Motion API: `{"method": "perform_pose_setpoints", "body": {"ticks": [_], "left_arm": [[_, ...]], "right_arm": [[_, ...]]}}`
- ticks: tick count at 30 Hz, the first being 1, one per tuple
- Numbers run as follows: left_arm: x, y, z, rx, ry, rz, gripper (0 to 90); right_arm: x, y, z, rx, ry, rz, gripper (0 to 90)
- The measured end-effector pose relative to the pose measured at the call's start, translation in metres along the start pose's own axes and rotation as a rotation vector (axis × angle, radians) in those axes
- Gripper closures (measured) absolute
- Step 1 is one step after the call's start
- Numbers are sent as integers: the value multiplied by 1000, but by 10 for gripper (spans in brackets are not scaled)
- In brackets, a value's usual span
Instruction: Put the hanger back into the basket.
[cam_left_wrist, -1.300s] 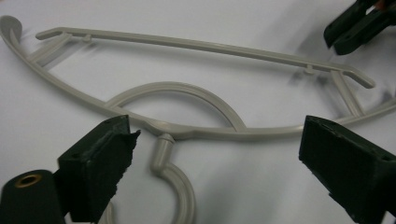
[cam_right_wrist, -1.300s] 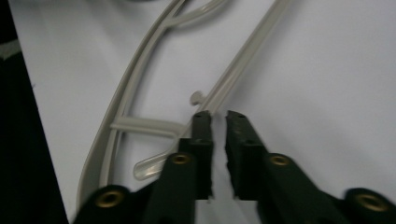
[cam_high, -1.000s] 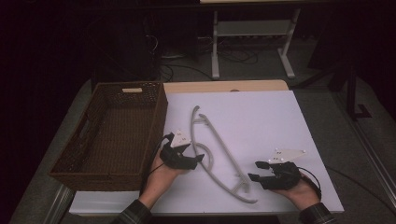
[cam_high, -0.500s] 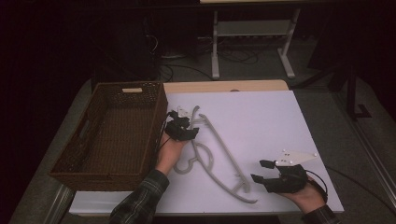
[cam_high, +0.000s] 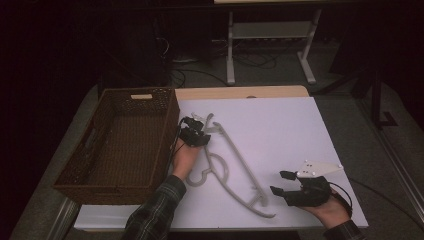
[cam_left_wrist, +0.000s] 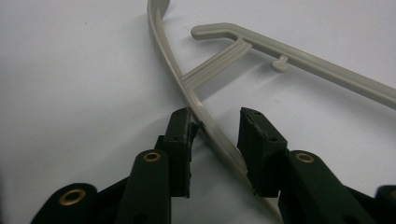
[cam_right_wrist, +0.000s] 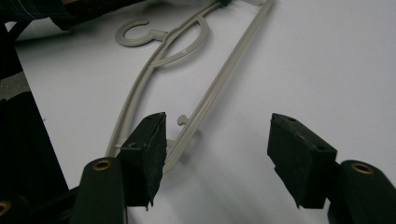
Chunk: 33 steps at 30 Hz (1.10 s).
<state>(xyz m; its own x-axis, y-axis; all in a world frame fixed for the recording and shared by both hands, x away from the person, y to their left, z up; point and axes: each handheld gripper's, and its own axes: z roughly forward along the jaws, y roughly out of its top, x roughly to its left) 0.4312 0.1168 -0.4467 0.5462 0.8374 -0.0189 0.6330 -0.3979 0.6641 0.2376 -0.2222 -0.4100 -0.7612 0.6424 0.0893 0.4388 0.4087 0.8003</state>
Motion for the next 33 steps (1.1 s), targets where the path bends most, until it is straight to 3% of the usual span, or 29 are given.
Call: {"method": "perform_pose_setpoints", "body": {"ticks": [4,7,16,22,24,27,30,33], "left_arm": [[1,1,3,-3,-3,-32,654],[1,3,5,-2,-6,-32,659],[-11,26,26,0,-74,4,687],[-24,40,40,-12,-110,35,709],[-34,48,48,-17,-131,69,715],[-43,53,53,-23,-141,87,721],[-45,56,52,-46,-147,102,734],[-44,58,39,-73,-156,109,703]], "right_arm": [[0,0,0,1,-1,1,368],[0,0,0,1,0,1,369],[0,0,-1,-5,0,0,372],[-1,-1,-2,-9,-2,5,371],[-1,-1,-3,-10,-4,6,372],[-2,-1,-3,-7,-5,8,373],[-2,-2,-3,-9,-6,10,377],[-4,-3,-3,-3,-10,10,419]]}}
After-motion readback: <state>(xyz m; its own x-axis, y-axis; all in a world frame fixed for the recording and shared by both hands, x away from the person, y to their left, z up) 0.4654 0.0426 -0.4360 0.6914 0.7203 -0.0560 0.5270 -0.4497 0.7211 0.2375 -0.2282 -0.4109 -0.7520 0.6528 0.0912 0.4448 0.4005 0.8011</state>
